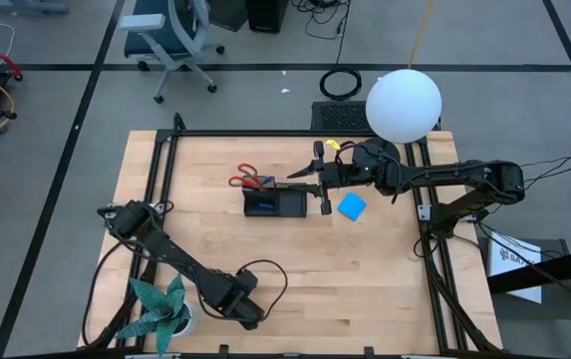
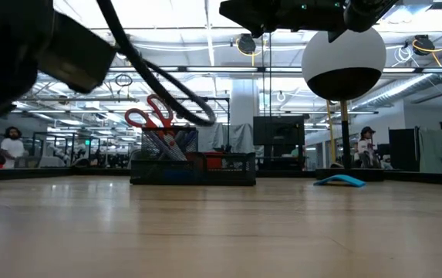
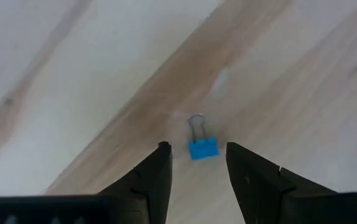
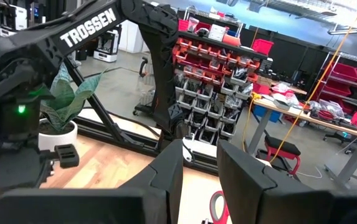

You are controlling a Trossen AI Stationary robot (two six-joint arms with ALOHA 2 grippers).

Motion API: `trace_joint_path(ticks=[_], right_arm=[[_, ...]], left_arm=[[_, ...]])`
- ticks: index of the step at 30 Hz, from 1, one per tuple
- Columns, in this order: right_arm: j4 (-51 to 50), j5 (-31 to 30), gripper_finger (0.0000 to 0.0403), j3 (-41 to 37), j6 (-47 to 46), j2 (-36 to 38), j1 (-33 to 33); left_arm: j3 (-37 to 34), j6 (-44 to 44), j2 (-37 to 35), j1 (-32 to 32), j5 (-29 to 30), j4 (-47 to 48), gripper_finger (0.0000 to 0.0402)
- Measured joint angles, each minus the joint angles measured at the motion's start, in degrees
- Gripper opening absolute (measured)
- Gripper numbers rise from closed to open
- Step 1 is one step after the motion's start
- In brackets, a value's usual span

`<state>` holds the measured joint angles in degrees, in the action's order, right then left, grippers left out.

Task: Pick and place office supplies into organizer
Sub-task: Put the blue binder clip into the desk organizer

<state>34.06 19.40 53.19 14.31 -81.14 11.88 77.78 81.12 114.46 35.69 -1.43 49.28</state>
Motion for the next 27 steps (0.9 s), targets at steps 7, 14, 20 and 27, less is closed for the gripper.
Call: trace_joint_path(ticks=[7,14,20,27], right_arm=[[0.37,0.00,0.0089,0.00,-0.06,0.00,0.00],[0.39,0.00,0.0089,0.00,-0.09,0.00,0.00],[0.39,0.01,0.0089,0.00,-0.09,0.01,0.00],[0.37,0.00,0.0089,0.00,-0.09,0.00,0.00]], left_arm=[[0.31,-2.15,3.22,-0.53,-2.80,-2.57,0.0158],[0.18,-2.00,2.94,-0.90,-3.11,-2.89,0.0158],[0.17,-1.92,2.99,-0.90,-3.02,-3.25,0.0130],[0.17,-2.15,3.01,-0.90,-2.80,-3.40,0.0046]])
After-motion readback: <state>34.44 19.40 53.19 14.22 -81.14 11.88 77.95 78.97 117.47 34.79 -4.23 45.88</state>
